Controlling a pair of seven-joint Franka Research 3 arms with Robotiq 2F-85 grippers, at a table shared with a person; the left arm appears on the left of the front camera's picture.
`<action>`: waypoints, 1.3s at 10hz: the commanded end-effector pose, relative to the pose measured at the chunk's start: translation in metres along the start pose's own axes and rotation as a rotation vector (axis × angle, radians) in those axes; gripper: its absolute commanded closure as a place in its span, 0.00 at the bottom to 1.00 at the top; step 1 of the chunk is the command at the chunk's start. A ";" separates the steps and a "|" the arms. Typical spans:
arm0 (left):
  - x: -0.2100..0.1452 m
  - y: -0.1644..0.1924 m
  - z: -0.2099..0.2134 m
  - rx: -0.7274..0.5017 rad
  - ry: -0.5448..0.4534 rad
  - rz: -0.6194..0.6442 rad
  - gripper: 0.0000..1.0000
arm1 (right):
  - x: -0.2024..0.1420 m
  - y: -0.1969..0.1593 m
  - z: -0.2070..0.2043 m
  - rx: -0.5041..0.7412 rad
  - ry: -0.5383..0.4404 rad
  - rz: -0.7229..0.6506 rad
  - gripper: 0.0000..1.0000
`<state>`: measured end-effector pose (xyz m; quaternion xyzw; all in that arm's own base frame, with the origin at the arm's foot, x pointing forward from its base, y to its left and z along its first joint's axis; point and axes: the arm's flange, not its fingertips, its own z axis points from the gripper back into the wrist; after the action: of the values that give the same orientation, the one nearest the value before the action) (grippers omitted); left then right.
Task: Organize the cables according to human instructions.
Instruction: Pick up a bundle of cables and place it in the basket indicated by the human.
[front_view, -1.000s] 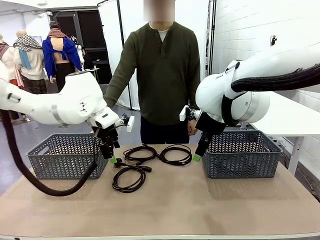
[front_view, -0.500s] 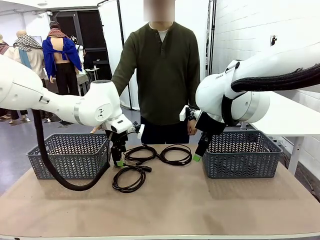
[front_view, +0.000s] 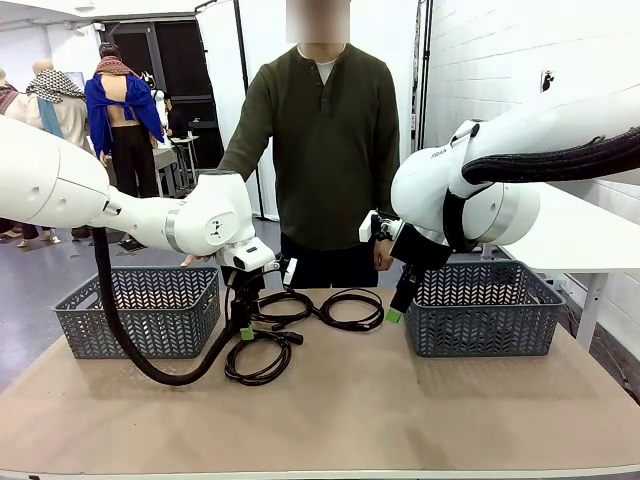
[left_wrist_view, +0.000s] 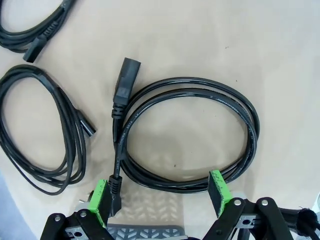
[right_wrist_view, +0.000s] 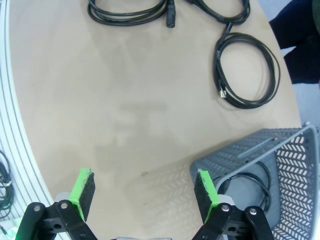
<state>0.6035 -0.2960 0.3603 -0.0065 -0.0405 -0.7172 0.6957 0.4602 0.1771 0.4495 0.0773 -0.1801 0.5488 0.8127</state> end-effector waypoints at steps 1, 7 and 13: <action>0.000 -0.003 0.005 0.025 -0.002 -0.002 0.00 | 0.001 -0.001 0.000 -0.006 0.003 -0.007 0.00; 0.007 0.004 0.000 0.003 0.006 -0.006 0.00 | 0.001 -0.001 0.000 -0.006 0.003 -0.007 0.00; 0.014 0.032 -0.014 -0.085 0.052 -0.025 0.00 | 0.001 -0.001 0.000 -0.006 0.003 -0.007 0.00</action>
<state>0.6223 -0.3062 0.3456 -0.0209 -0.0020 -0.7236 0.6899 0.4602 0.1771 0.4495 0.0773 -0.1801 0.5488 0.8127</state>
